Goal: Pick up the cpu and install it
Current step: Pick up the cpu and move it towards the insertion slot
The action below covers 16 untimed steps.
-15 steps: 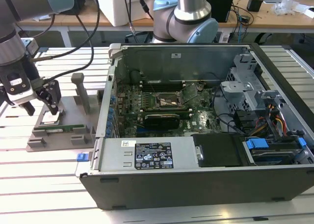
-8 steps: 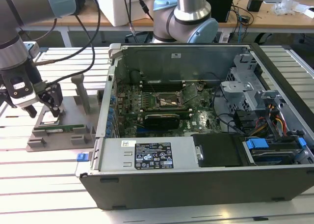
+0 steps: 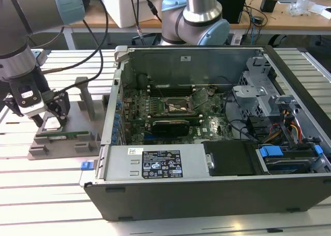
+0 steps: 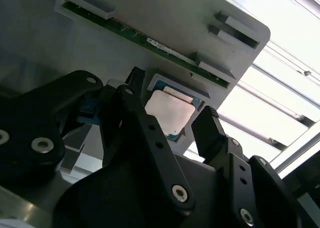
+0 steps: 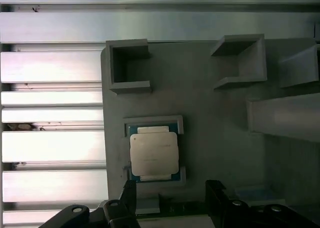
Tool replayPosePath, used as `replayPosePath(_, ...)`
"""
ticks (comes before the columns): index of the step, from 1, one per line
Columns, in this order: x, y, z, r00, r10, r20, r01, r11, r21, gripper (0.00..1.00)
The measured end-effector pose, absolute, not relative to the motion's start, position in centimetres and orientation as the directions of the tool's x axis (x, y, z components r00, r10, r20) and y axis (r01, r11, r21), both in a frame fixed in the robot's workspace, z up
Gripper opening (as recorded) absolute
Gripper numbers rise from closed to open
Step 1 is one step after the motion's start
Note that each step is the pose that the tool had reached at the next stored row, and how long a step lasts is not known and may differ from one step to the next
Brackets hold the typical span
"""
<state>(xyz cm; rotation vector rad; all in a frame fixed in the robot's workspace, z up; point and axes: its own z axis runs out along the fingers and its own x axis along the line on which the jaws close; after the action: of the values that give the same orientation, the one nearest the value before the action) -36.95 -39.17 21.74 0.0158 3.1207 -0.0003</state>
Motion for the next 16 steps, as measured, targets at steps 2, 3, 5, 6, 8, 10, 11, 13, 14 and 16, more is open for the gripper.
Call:
replayPosePath(2, -36.9, -38.7, 21.4, -1.0, -0.003, -0.021, -0.003, 1.0, -0.007, 0.66)
replayPosePath(3, -36.9, -38.5, 21.3, -1.0, -0.007, -0.021, -0.007, 1.0, -0.011, 0.66)
replayPosePath(5, -36.9, -38.1, 21.1, -1.0, -0.015, -0.021, -0.015, 1.0, -0.019, 0.66)
replayPosePath(6, -37.0, -37.9, 20.9, -1.0, -0.018, -0.021, -0.018, 1.0, -0.022, 0.66)
replayPosePath(8, -37.4, -37.4, 20.7, -1.0, -0.022, -0.02, -0.022, 0.999, -0.027, 0.66)
replayPosePath(10, -38.0, -37.0, 20.3, -0.999, -0.028, -0.02, -0.027, 0.999, -0.028, 0.66)
replayPosePath(11, -38.1, -37.0, 20.1, -0.999, -0.032, -0.021, -0.032, 0.999, -0.028, 0.66)
replayPosePath(13, -38.1, -36.7, 19.8, -0.999, -0.048, -0.02, -0.048, 0.998, -0.028, 0.66)
replayPosePath(14, -38.1, -36.6, 19.7, -0.998, -0.052, -0.02, -0.051, 0.998, -0.028, 0.66)
replayPosePath(16, -38.3, -36.5, 19.5, -0.998, -0.059, -0.02, -0.058, 0.998, -0.028, 0.66)
